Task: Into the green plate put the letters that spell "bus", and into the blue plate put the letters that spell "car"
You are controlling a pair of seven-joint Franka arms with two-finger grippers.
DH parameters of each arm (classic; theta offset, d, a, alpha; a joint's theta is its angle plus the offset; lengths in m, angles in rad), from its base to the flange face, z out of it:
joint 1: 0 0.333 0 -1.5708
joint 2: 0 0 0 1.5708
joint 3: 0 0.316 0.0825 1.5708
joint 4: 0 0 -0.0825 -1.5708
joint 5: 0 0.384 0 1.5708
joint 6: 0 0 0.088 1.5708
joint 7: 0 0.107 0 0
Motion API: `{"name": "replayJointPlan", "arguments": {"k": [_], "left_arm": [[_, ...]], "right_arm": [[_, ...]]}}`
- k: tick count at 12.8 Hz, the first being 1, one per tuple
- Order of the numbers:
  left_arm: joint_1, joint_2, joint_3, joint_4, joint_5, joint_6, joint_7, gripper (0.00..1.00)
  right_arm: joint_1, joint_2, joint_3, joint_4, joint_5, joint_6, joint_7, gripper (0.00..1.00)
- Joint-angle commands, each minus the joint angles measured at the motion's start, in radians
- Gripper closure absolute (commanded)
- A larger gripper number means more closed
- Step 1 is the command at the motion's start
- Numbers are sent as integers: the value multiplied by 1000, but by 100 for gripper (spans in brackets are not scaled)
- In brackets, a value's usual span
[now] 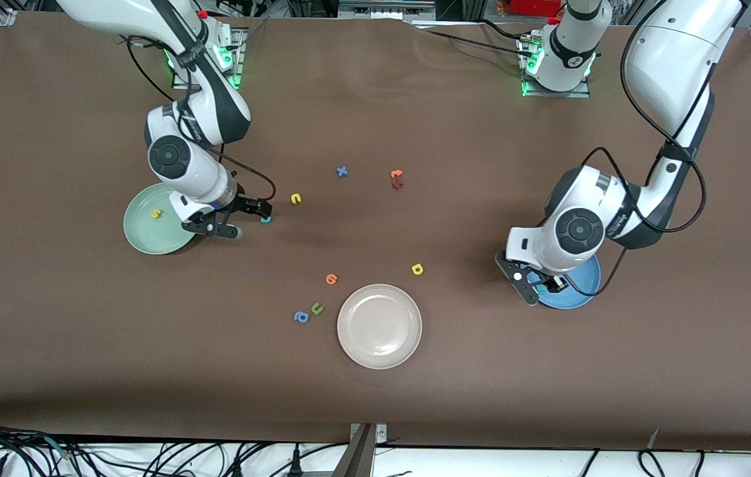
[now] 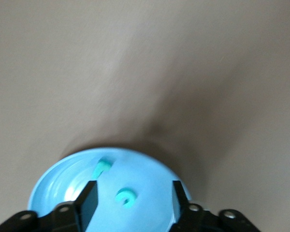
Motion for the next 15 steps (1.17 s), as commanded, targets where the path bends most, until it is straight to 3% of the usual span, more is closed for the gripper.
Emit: {"name": "replayJointPlan", "arguments": {"k": [1, 4, 8, 13, 15], "left_arm": [[-55, -5, -11, 23, -35, -6, -143, 0], [-164, 92, -10, 142, -49, -2, -313, 0], [-268, 215, -5, 276, -49, 21, -475, 0], [-317, 288, 12, 291, -34, 162, -512, 0], [-366, 301, 59, 291, -34, 164, -512, 0]], "right_arm": [[13, 52, 7, -5, 9, 81, 3, 15], [19, 94, 7, -9, 9, 137, 3, 19], [19, 93, 7, -37, 8, 137, 2, 38], [19, 102, 7, -45, 2, 146, 2, 42], [20, 102, 7, -43, -3, 146, 0, 48]]}}
